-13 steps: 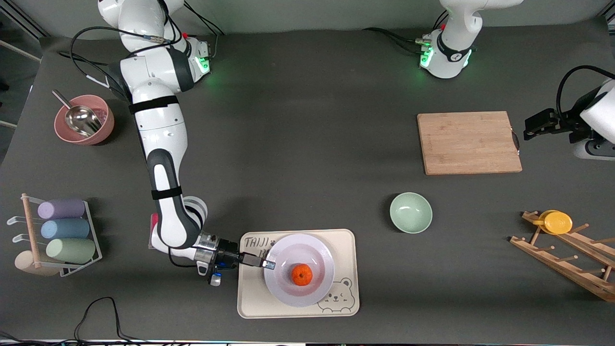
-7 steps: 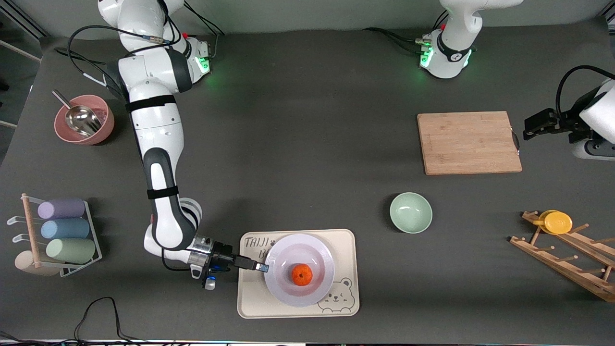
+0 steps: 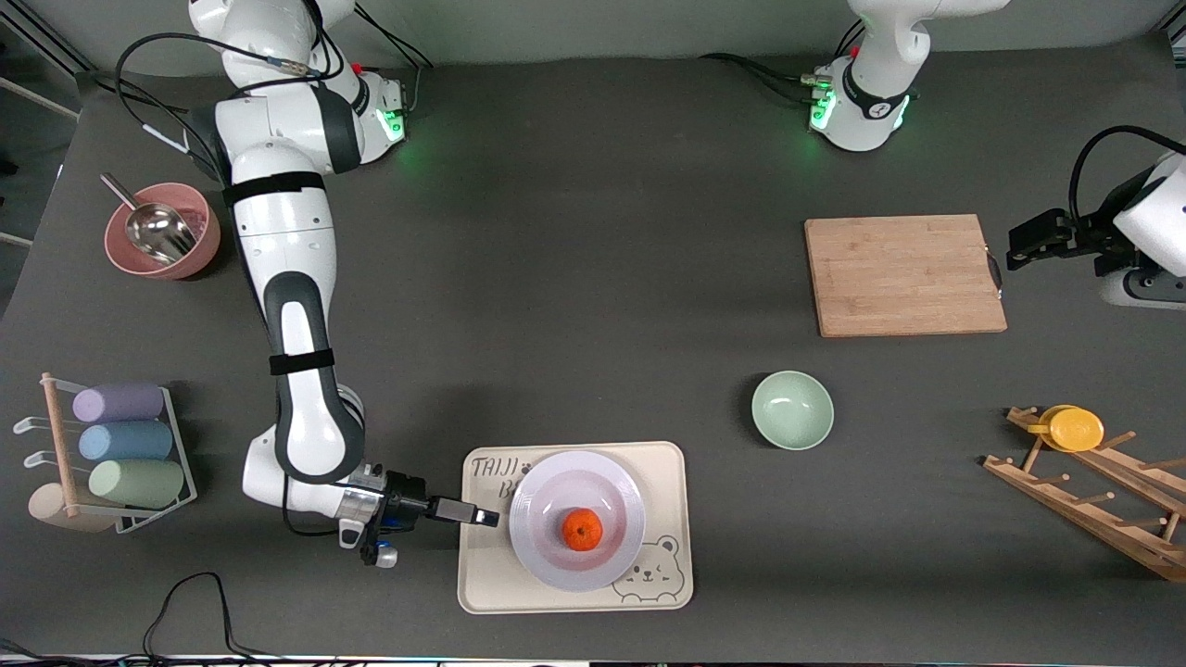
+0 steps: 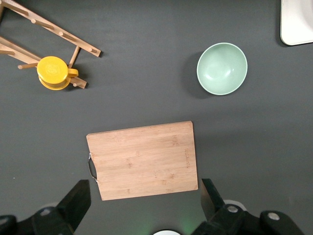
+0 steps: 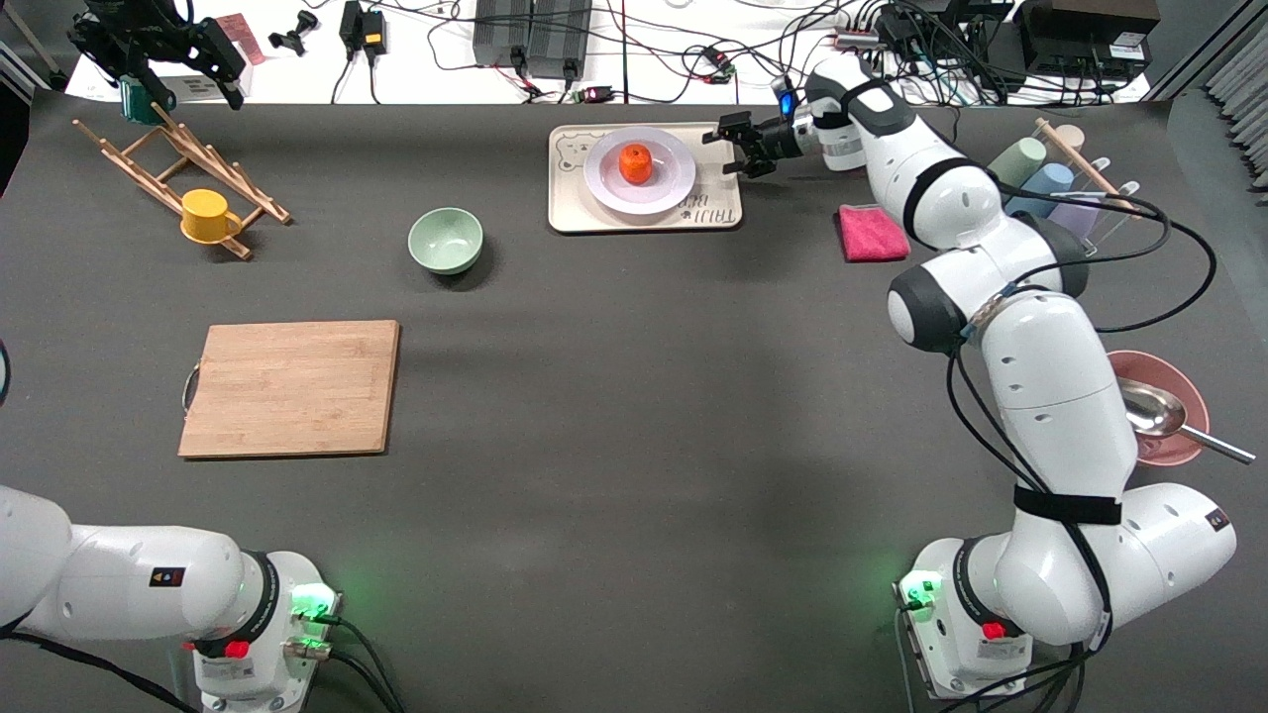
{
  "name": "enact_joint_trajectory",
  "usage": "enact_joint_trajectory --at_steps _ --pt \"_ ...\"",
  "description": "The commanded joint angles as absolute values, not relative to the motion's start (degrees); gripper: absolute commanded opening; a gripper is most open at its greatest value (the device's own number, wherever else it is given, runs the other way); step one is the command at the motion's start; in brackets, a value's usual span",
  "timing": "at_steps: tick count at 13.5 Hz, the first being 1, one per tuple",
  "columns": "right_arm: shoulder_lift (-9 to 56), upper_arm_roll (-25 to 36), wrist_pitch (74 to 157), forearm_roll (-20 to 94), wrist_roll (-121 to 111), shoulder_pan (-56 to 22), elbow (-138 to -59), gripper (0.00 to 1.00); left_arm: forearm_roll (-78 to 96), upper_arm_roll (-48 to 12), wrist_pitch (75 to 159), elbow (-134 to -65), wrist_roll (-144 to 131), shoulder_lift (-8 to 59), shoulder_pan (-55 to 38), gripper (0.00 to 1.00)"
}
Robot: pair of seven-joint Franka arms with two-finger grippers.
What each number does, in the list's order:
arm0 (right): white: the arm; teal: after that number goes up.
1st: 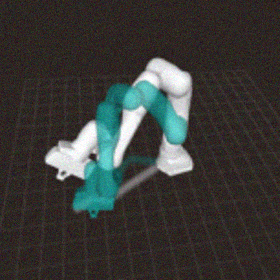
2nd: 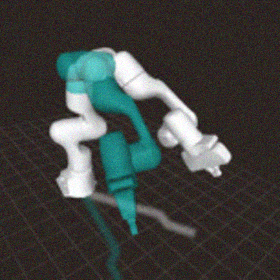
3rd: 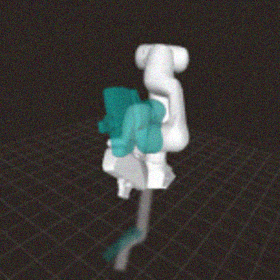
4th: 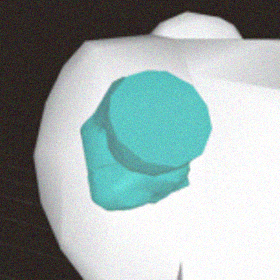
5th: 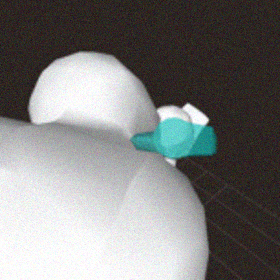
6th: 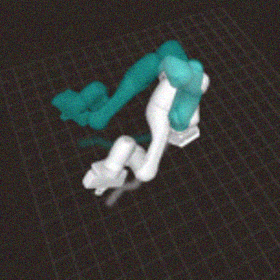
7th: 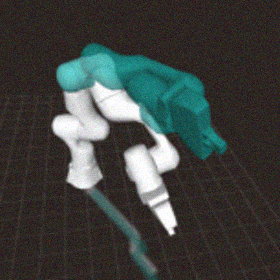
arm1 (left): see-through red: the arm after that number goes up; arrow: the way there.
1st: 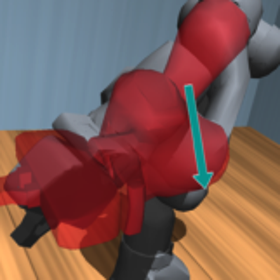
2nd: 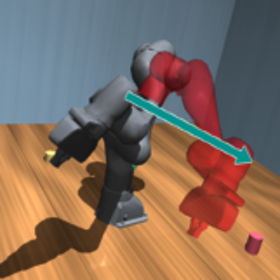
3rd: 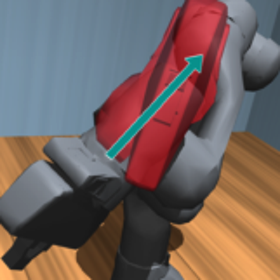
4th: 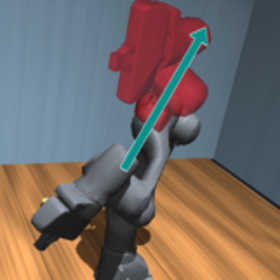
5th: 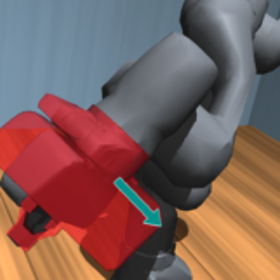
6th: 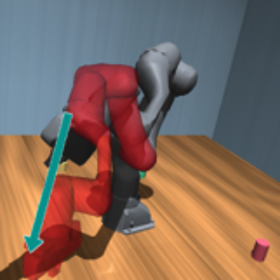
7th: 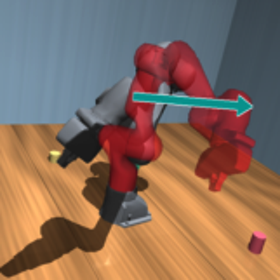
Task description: Place orange and plate with both arms
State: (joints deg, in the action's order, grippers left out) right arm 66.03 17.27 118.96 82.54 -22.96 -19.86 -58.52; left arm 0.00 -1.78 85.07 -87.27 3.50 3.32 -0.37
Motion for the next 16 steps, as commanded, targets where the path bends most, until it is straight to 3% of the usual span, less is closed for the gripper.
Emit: enact_joint_trajectory --at_steps 1,11,16 --pt "58.82 17.4 118.04 73.68 -20.48 -19.6 -65.63 1.0 -0.35 -1.41 85.96 -88.07 3.25 2.46 -0.97 1.0" --pt "34.74 20.74 118.04 42.76 -21.36 -20.39 -93.31 1.0 -2.46 -1.49 86.84 -87.89 5.97 2.37 -1.93 1.0" --pt "24.36 23.55 115.76 24.29 -20.31 -20.48 -99.76 1.0 -2.46 -1.49 86.75 -87.8 5.54 2.37 -1.93 1.0"
